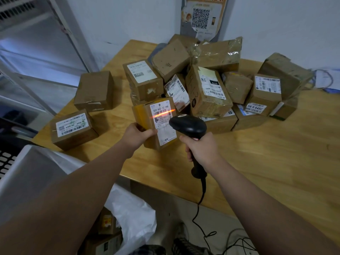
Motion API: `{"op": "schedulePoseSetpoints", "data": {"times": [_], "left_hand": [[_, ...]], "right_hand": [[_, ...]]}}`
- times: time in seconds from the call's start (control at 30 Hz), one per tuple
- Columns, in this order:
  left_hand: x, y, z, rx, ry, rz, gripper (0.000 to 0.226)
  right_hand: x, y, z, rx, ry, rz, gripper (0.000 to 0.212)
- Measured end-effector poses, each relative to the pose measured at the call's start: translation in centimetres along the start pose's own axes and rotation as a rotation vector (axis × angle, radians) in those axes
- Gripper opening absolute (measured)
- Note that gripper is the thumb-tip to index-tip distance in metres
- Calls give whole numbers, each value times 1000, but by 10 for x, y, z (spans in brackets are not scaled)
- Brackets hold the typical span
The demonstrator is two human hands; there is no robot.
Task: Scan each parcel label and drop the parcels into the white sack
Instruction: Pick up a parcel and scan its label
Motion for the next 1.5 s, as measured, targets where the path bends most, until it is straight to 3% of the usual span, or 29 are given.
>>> {"op": "schedulePoseSetpoints", "data": {"times": [0.47,0.73,0.9,1.03,1.27,1.4,1.5], "left_hand": [[2,4,2,-14,0,-26,46],[2,7,3,-27,-13,-21,58],[2,6,-13,12,49,-44,46],[-32,18,-46,50,21,-68,63],[-144,87,-151,111,-115,5,32],[-192,155,-192,21,-95,34,49],[-214,219,-198,-136,-55,105,78]], "right_hand": [[3,4,1,-2,9,14,31],[7,7,1,-24,32,26,29],[23,13,-6,-57,60,47,24],[67,20,-24,-126,119,29,21],[215,7,-84,-175,368,-45,16],[276,-41,-106,-80,452,-57,13],[297,-78,-108,-12,417,-102,13]]}}
Point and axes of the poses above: each hand's wrist, its own z-axis towards the middle knuckle, its own x-axis out of the palm, y = z × x, the point moved 10 cm from there along z, towards the middle knuckle, and after that the axes turned 7 degrees about y, right-handed, at the moved point
